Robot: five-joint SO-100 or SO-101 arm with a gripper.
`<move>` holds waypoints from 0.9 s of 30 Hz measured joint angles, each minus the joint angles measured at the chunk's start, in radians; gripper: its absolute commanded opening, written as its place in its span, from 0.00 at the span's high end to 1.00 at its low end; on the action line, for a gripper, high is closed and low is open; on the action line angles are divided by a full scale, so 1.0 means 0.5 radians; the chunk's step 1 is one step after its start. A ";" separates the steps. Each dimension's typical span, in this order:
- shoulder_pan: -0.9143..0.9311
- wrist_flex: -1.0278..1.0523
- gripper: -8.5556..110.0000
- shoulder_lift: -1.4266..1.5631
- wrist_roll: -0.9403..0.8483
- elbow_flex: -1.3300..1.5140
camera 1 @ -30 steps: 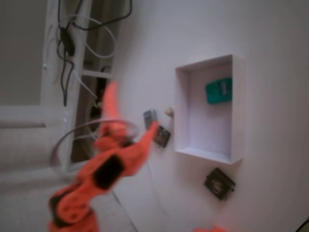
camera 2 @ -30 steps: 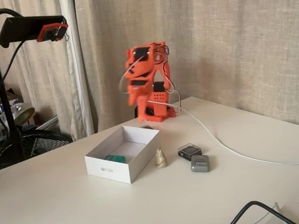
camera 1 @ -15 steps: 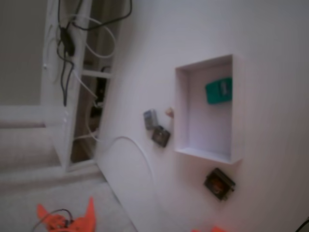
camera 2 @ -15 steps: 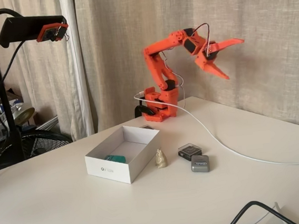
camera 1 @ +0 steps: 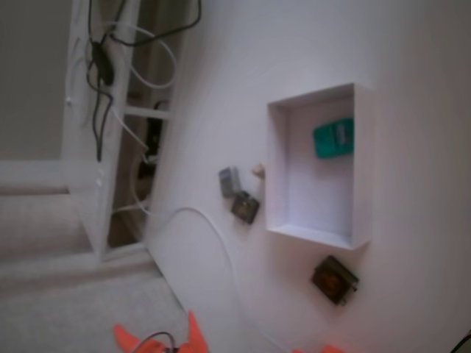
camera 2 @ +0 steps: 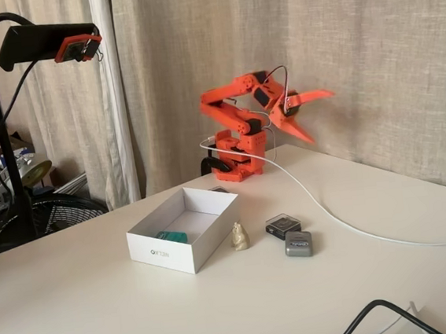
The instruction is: Grasp the green cube and put it in the bin.
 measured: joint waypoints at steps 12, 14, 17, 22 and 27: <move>0.018 0.310 0.45 0.595 0.000 0.482; 0.018 0.420 0.45 0.598 0.000 0.512; 0.018 0.546 0.45 0.598 -0.003 0.512; 0.006 0.577 0.71 0.598 -0.025 0.522; 0.006 0.580 1.00 0.598 -0.025 0.525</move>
